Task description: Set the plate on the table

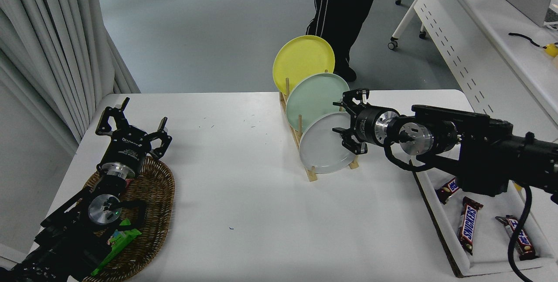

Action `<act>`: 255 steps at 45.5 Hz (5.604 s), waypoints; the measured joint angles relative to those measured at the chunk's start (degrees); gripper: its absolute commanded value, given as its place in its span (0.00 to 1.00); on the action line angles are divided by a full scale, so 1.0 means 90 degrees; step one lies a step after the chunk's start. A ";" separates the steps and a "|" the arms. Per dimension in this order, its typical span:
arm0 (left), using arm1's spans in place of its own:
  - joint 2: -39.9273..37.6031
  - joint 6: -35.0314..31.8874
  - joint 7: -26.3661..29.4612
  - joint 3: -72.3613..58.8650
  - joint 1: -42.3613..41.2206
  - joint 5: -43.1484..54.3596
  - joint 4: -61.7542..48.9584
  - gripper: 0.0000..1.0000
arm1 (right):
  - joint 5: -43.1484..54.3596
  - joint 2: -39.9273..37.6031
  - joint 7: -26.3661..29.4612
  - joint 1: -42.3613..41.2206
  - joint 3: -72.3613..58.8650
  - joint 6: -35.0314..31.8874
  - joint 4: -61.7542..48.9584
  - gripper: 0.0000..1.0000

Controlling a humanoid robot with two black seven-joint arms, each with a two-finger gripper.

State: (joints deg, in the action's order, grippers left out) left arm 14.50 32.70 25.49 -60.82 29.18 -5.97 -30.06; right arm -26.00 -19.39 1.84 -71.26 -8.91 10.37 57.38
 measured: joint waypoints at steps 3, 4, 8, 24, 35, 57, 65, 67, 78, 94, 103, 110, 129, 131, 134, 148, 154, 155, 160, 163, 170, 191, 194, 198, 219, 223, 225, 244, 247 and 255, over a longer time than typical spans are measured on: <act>0.0000 0.0000 0.0000 0.0000 0.0000 0.0000 0.0000 1.00 | 0.0001 0.0010 0.0017 0.0004 0.0029 -0.0002 -0.0004 0.50; 0.0000 0.0000 0.0000 0.0000 0.0000 0.0000 0.0000 1.00 | 0.0002 0.0019 0.0029 0.0006 0.0056 -0.0003 -0.0009 0.50; 0.0000 0.0000 0.0000 0.0000 0.0000 0.0000 0.0000 1.00 | 0.0019 0.0041 0.0056 0.0010 0.0107 -0.0009 -0.0044 0.50; 0.0000 0.0000 0.0000 0.0000 0.0000 0.0000 0.0000 1.00 | 0.0063 0.0098 0.0098 0.0015 0.0206 0.0006 -0.0236 0.45; 0.0000 0.0000 0.0000 0.0000 0.0000 0.0000 0.0000 1.00 | 0.0068 0.0126 0.0150 -0.0001 0.0233 -0.0020 -0.0347 0.30; 0.0000 0.0000 0.0000 0.0000 0.0000 0.0000 0.0000 1.00 | 0.0072 0.0177 0.0304 -0.0011 0.0245 -0.0057 -0.0530 0.22; 0.0000 0.0000 0.0000 0.0000 0.0000 0.0000 0.0000 1.00 | 0.0072 0.0189 0.0333 -0.0011 0.0245 -0.0057 -0.0538 0.20; 0.0000 0.0000 0.0000 0.0000 0.0000 0.0000 0.0000 1.00 | 0.0072 0.0189 0.0338 -0.0011 0.0242 -0.0057 -0.0539 0.18; 0.0000 0.0000 0.0000 0.0000 0.0000 0.0000 0.0000 1.00 | 0.0068 0.0194 0.0376 -0.0004 0.0238 -0.0046 -0.0538 0.13; 0.0000 0.0000 0.0000 0.0000 0.0000 0.0000 0.0000 1.00 | 0.0066 0.0198 0.0430 -0.0002 0.0233 -0.0019 -0.0532 0.08; 0.0000 0.0000 0.0000 0.0000 0.0000 0.0000 0.0000 1.00 | 0.0066 0.0199 0.0443 -0.0002 0.0233 -0.0012 -0.0529 0.08; 0.0000 0.0000 0.0000 0.0000 0.0000 0.0000 0.0000 1.00 | 0.0067 0.0203 0.0446 -0.0002 0.0233 -0.0007 -0.0526 0.04; 0.0000 0.0000 0.0000 0.0000 0.0000 0.0000 0.0000 1.00 | 0.0065 0.0199 0.0521 -0.0014 0.0302 -0.0003 -0.0519 0.00; 0.0000 0.0000 0.0000 0.0000 0.0000 0.0000 0.0000 1.00 | 0.0065 0.0190 0.0550 -0.0022 0.0322 -0.0002 -0.0521 0.00; 0.0000 0.0000 0.0000 0.0000 0.0000 0.0000 0.0000 1.00 | 0.0065 0.0178 0.0596 -0.0041 0.0347 -0.0001 -0.0521 0.00; 0.0000 0.0000 0.0000 0.0000 0.0000 0.0000 0.0000 1.00 | 0.0043 0.0017 0.0996 -0.0305 0.0559 0.0008 -0.0479 0.00; 0.0000 0.0000 0.0000 0.0000 0.0000 0.0000 0.0000 1.00 | 0.0026 -0.0071 0.1222 -0.0400 0.0847 0.0047 -0.0390 0.00; 0.0000 0.0000 0.0000 0.0000 0.0000 0.0000 0.0000 1.00 | 0.0023 -0.0091 0.1255 -0.0407 0.0894 0.0058 -0.0372 0.00; 0.0000 0.0000 0.0000 0.0000 0.0000 0.0000 0.0000 1.00 | 0.0008 -0.0204 0.1455 -0.0449 0.1187 0.0142 -0.0256 0.00; 0.0000 0.0000 0.0000 0.0000 0.0000 -0.0001 0.0000 1.00 | -0.0001 -0.0268 0.1570 -0.0468 0.1368 0.0219 -0.0146 0.00; 0.0000 0.0000 0.0000 0.0000 0.0000 0.0001 0.0000 1.00 | -0.0121 -0.0497 0.1759 -0.0575 0.1771 0.0531 0.0269 0.00; 0.0000 0.0000 0.0000 0.0000 0.0000 0.0000 0.0000 1.00 | -0.1055 -0.1154 0.1590 -0.0867 0.2417 0.2527 0.2252 0.00; 0.0000 0.0000 0.0000 0.0000 0.0000 0.0000 0.0000 1.00 | -0.1189 -0.1260 0.1557 -0.0873 0.2463 0.2816 0.2501 0.00; 0.0000 0.0000 0.0000 0.0000 0.0000 0.0000 0.0000 1.00 | -0.1329 -0.1407 0.1437 -0.0850 0.2508 0.3106 0.2800 0.00; 0.0000 0.0000 0.0000 0.0000 0.0000 0.0001 0.0000 1.00 | -0.2112 -0.1398 0.1406 0.0514 0.3339 0.3621 0.3032 0.00; 0.0000 0.0000 0.0000 0.0000 0.0000 -0.0001 0.0000 1.00 | -0.2246 -0.1219 0.1417 0.0978 0.3681 0.3705 0.2877 0.00; 0.0000 0.0000 0.0000 0.0000 0.0000 0.0000 0.0000 1.00 | -0.2282 -0.1120 0.1419 0.1136 0.3788 0.3727 0.2788 0.00; 0.0000 0.0000 0.0000 0.0000 0.0000 -0.0001 0.0000 1.00 | -0.2486 0.0098 0.1908 0.2232 0.4223 0.3831 0.0645 0.00; 0.0000 0.0000 0.0000 0.0000 0.0000 0.0000 0.0000 1.00 | -0.2507 0.0276 0.2112 0.2330 0.4213 0.3838 0.0311 0.00; 0.0000 0.0000 0.0000 0.0000 0.0000 -0.0001 0.0000 1.00 | -0.2588 0.0613 0.2414 0.2551 0.4228 0.3842 -0.0168 0.00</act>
State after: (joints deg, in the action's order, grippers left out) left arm 14.50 32.69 25.49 -60.82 29.18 -5.98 -30.06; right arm -49.29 -13.87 23.57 -48.30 29.14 44.95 55.87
